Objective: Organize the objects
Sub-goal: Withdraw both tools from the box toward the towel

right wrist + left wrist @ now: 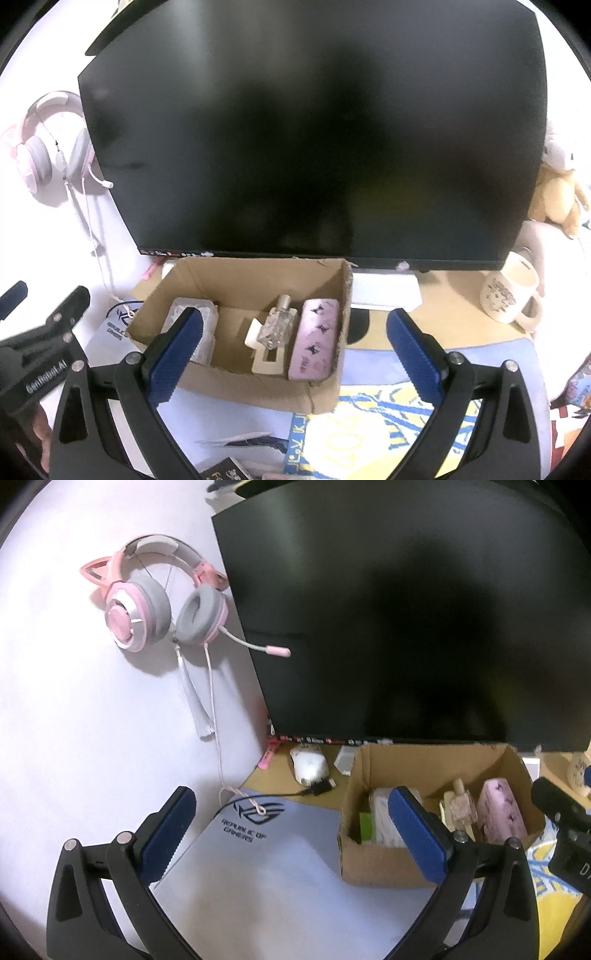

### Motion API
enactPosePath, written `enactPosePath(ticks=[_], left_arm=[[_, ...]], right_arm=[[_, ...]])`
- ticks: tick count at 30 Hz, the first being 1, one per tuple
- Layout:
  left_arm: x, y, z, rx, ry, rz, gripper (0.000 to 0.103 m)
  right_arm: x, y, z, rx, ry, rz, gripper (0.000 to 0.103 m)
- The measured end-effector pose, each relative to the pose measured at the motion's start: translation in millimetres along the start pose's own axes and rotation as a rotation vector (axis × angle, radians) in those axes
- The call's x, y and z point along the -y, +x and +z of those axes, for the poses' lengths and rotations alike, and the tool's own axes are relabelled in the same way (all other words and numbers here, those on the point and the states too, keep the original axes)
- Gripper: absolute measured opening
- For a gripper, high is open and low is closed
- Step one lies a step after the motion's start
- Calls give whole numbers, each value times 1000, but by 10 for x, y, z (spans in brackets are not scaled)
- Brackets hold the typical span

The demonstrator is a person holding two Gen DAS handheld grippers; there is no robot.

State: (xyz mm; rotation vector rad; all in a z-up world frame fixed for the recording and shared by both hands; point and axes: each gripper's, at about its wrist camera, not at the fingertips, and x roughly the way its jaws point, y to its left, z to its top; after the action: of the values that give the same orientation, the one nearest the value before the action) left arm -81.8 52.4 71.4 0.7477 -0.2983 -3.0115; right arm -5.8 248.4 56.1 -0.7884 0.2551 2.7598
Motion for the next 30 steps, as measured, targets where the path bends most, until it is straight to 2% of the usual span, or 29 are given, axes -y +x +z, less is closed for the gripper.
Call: enactPosePath(ticks=[6,10,14,19,30], left_arm=[[115,-155,-100,13,70,38,103],[179,-215,-180,2,101,26,103],[223,-253,-293,-8,126,19,103],[197,-261,-475,-34,104,-25,103],[223,-155,-790,-108,96,-157,103]], right_arm=[[31,-133,-136,-21,-13,-23,103],[71,-255,-192,5,2,-55,103],[162,-322,-260,-8,52,-26,103],[241,-304,-421,-32,96,7,103],[210,-109,-707,-125,59,-1,103]])
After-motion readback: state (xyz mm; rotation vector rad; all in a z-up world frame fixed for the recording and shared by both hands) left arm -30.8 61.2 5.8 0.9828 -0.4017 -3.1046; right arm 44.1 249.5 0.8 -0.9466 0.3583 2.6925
